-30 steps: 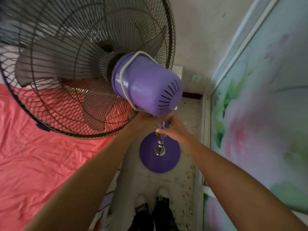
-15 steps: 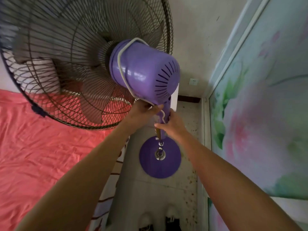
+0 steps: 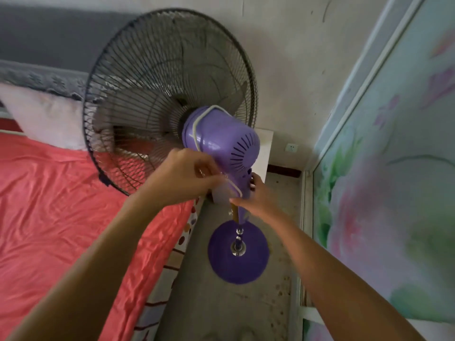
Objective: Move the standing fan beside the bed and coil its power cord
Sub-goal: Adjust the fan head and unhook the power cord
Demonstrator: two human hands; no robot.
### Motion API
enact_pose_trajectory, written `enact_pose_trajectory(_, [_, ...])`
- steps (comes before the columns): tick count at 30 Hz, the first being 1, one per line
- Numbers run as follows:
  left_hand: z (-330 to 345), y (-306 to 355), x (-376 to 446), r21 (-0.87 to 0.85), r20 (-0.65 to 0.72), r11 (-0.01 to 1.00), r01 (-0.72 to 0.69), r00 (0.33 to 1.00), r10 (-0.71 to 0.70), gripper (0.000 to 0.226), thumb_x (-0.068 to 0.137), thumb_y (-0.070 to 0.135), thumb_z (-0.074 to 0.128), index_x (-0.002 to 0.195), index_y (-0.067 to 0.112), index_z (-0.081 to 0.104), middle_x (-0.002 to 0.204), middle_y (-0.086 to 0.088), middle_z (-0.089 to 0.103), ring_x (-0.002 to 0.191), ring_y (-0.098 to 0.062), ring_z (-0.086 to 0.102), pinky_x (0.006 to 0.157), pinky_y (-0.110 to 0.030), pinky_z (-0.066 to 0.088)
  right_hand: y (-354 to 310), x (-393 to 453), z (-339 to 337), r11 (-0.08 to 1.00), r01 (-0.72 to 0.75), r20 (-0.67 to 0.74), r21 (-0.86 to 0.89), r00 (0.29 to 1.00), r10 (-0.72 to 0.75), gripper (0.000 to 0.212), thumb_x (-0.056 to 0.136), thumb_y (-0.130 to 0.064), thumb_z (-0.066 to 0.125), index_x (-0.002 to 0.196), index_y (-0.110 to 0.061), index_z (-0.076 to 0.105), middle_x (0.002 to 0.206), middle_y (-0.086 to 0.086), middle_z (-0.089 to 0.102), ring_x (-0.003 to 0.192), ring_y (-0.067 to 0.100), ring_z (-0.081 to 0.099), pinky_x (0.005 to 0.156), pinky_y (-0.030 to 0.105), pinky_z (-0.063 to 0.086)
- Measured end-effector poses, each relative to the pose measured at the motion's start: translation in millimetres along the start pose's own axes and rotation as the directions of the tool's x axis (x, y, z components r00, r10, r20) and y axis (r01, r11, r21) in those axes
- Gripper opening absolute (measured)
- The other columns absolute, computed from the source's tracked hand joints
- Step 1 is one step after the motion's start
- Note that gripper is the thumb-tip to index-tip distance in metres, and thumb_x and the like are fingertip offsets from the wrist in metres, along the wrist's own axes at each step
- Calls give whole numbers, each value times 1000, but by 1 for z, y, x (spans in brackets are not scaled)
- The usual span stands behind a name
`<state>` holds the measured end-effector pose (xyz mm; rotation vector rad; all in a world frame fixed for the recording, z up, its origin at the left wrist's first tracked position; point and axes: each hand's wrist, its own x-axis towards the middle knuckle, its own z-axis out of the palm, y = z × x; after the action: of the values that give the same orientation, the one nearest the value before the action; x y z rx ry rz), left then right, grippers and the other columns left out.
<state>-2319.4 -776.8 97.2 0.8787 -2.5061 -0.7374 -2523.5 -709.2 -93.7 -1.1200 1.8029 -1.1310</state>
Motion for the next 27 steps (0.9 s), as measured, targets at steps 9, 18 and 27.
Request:
enact_pose_trajectory(9, [-39, 14, 59, 514, 323, 745, -424, 901, 290, 110, 57, 58, 84, 147, 12, 40, 148, -12, 47, 138, -33, 42, 110, -48, 32, -122, -41, -26, 922, 355, -221, 157, 922, -318, 100, 55, -41, 96, 135, -50, 36, 133, -11, 53, 119, 8, 60, 84, 24, 58])
enact_pose_trajectory(18, [-24, 12, 47, 526, 137, 782, -335, 941, 311, 104, 53, 66, 74, 140, 16, 48, 136, -8, 57, 126, -30, 52, 100, -48, 38, -143, -27, -61, 957, 287, -21, -45, 957, -289, 105, 52, -47, 95, 140, -31, 41, 128, -7, 57, 111, 15, 65, 80, 25, 61])
enact_pose_trajectory(27, [-3, 31, 48, 601, 10, 786, -142, 985, 171, 107, 52, 74, 72, 140, 19, 46, 133, -8, 57, 122, -32, 53, 99, -53, 35, -143, -3, -98, 984, 174, 236, 31, 956, -176, 117, 52, -34, 99, 149, -37, 34, 141, -7, 51, 124, 15, 58, 91, 35, 59])
